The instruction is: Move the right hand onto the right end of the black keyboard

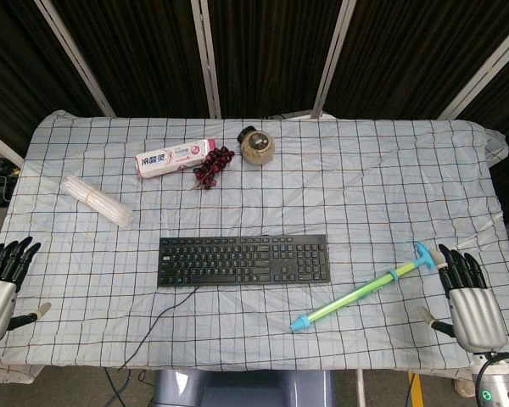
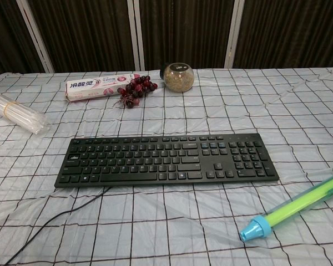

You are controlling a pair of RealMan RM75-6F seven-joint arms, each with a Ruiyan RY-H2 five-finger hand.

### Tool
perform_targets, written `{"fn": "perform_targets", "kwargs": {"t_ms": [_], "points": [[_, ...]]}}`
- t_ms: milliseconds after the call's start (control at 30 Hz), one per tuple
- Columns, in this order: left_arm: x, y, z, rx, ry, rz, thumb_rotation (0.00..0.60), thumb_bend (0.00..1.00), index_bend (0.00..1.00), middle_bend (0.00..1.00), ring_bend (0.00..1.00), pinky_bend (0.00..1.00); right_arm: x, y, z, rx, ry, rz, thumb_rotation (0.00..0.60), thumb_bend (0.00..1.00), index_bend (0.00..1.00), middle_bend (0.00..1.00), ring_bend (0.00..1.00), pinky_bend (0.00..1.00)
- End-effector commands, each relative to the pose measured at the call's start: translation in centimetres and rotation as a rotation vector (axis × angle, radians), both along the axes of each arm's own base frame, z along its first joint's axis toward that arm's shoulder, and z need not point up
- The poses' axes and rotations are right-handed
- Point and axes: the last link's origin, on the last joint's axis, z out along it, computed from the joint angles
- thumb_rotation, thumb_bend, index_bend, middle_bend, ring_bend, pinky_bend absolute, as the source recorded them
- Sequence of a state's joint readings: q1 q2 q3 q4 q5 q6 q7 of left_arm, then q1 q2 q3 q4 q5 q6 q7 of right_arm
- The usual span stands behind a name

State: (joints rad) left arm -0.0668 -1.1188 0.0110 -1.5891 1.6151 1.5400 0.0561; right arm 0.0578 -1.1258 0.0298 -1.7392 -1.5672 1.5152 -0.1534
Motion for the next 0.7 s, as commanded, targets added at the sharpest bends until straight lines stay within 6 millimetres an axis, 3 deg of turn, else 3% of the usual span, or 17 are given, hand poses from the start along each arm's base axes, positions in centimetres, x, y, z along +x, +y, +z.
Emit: {"fn": "perform_targets", "kwargs": {"t_ms": [33,700], "points": [[0.0,0.02,0.02,0.001,0.0,0.0,0.6,0.08,0.0,0.0,0.0,0.0,0.01,-0.01,-0.01,0.001,-0.001,-0.001,0.6,0.15,0.0,0.0,0.0,0.0],[-0.06,0.15,0.08,0.005,-0.003,-0.003,0.6,0.08,0.0,0.0,0.0,0.0,0.44,-0.01,-0.78,0.043,-0.017,-0.007,0.6,0.15,0.0,0.0,0.0,0.0]]}}
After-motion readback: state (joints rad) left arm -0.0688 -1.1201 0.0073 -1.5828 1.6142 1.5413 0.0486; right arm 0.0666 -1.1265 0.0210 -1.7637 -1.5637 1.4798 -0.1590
